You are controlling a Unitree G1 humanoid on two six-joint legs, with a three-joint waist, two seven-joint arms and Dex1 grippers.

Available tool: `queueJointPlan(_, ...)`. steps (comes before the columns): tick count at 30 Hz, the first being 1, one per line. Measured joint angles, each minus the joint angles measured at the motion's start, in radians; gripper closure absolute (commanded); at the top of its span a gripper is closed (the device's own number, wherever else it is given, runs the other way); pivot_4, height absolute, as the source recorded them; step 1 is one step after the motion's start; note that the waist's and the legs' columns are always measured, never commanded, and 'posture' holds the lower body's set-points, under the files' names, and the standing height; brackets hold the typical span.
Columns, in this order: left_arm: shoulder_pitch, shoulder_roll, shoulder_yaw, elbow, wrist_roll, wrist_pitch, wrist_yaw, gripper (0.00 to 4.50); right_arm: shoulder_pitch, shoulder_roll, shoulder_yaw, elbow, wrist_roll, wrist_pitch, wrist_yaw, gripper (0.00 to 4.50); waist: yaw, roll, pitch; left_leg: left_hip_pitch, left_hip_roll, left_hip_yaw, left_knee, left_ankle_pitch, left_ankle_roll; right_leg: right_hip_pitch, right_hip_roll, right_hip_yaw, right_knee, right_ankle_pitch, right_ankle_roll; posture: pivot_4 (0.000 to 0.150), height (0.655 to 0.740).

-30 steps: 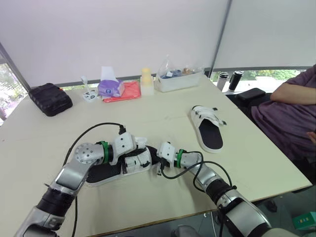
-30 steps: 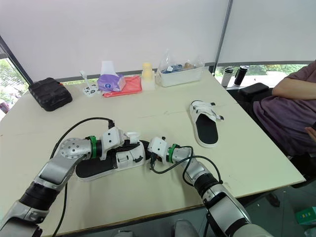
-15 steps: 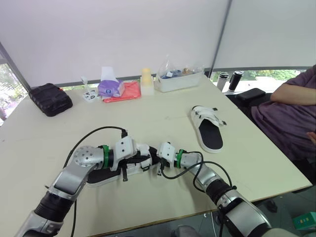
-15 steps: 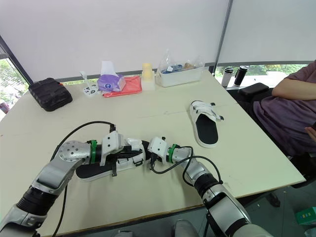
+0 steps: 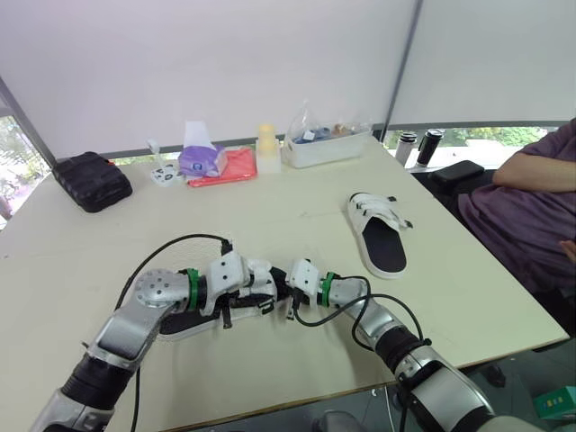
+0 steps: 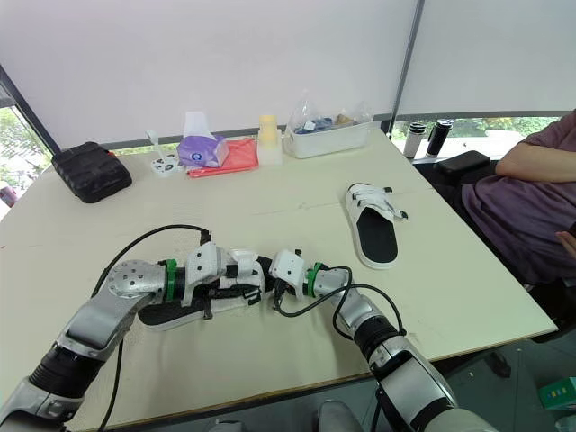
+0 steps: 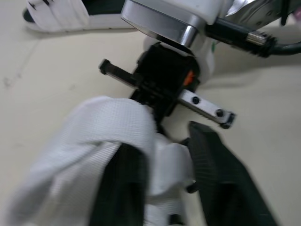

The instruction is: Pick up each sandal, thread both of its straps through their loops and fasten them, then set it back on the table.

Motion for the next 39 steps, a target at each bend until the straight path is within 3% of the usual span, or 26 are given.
queueJointPlan(1, 0.000, 0.000, 0.018, -0.008, -0.020, 0.036, 0.008, 0.94, 0.000, 0.000, 0.000, 0.000, 0.000, 0.000, -0.001, 4.50, 0.000, 0.000, 0.000, 0.000, 0.000, 0.000, 0.000, 0.000, 0.000, 0.000, 0.000, 0.000, 0.000, 0.000, 0.000, 0.150, 0.7400)
queueJointPlan(8, 0.028, 0.081, 0.227, -0.192, -0.290, 0.373, 0.047, 0.94, 0.000, 0.000, 0.000, 0.000, 0.000, -0.002, 0.002, 4.50, -0.002, 0.000, 0.000, 0.000, 0.000, 0.000, 0.000, 0.000, 0.000, -0.001, 0.000, 0.000, 0.000, 0.000, 0.000, 0.150, 0.7400)
queueJointPlan(12, 0.211, 0.181, 0.305, -0.328, -0.429, 0.523, 0.036, 0.94, 0.001, -0.001, 0.000, 0.000, 0.000, -0.006, 0.004, 4.50, -0.002, 0.001, 0.000, 0.000, 0.000, 0.000, 0.000, -0.001, -0.001, -0.001, -0.001, 0.000, 0.000, 0.000, 0.000, 0.150, 0.7400)
queueJointPlan(17, 0.316, 0.155, 0.269, -0.310, -0.388, 0.476, 0.069, 0.94, 0.001, -0.001, -0.001, 0.001, 0.000, -0.006, -0.003, 4.50, -0.001, 0.001, 0.000, -0.002, -0.001, 0.000, 0.004, -0.002, -0.002, -0.007, 0.000, -0.003, -0.005, 0.000, 0.000, 0.150, 0.7400)
queueJointPlan(21, 0.308, 0.093, 0.214, -0.248, -0.335, 0.413, 0.112, 0.94, 0.001, 0.004, -0.001, 0.001, -0.001, -0.006, 0.004, 4.50, 0.000, 0.004, -0.002, -0.007, 0.001, -0.002, 0.002, -0.004, -0.004, -0.005, -0.002, -0.012, -0.016, 0.000, 0.000, 0.150, 0.7400)
queueJointPlan(39, 0.232, -0.053, 0.095, -0.118, -0.275, 0.353, 0.165, 0.94, 0.000, 0.005, -0.001, 0.001, -0.008, -0.006, 0.008, 4.50, 0.002, 0.005, -0.003, -0.001, 0.001, -0.001, 0.000, -0.006, -0.004, -0.003, -0.003, -0.008, -0.014, 0.000, 0.000, 0.150, 0.7400)
